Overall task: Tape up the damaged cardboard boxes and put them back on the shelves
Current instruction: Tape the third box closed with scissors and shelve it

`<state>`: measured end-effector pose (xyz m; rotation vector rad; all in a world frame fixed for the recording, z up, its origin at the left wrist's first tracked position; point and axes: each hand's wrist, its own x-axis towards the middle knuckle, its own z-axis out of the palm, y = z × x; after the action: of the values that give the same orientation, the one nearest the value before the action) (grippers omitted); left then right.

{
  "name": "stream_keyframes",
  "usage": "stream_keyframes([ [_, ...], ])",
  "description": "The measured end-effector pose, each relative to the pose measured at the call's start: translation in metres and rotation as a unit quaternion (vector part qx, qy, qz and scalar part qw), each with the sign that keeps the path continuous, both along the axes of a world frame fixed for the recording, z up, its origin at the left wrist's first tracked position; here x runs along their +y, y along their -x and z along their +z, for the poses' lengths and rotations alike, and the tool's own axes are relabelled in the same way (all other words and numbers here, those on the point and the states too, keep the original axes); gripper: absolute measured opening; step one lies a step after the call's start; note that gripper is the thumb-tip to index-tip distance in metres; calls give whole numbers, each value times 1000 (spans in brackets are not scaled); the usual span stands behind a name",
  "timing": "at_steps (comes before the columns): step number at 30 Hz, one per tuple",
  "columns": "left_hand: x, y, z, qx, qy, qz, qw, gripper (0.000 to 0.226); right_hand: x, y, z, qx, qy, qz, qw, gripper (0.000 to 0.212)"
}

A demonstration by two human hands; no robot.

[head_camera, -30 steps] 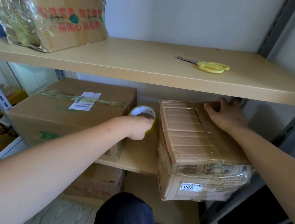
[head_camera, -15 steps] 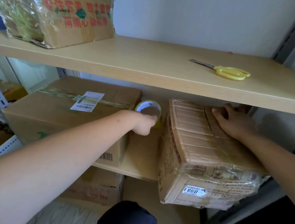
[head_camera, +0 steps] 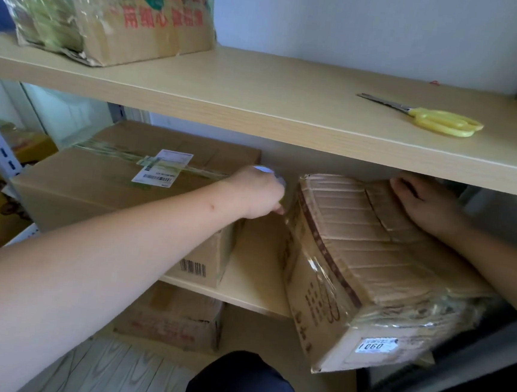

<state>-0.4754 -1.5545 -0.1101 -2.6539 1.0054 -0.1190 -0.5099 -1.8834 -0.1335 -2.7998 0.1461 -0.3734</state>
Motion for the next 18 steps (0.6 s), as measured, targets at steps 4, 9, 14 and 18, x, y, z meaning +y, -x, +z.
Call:
stream_keyframes([
  [4,-13,-11,-11,79,1,14,997,11,0,-1,2,-9,-15,12,1000,41],
  [9,-16,-20,-11,161,-16,55,985,11,0,-3,1,-1,-20,10,1000,45],
  [14,-31,-28,2,186,78,73,977,18,3,-2,3,-11,-24,34,999,41],
  [18,-32,-24,2,253,83,65,962,20,11,-8,3,4,5,75,997,38],
])
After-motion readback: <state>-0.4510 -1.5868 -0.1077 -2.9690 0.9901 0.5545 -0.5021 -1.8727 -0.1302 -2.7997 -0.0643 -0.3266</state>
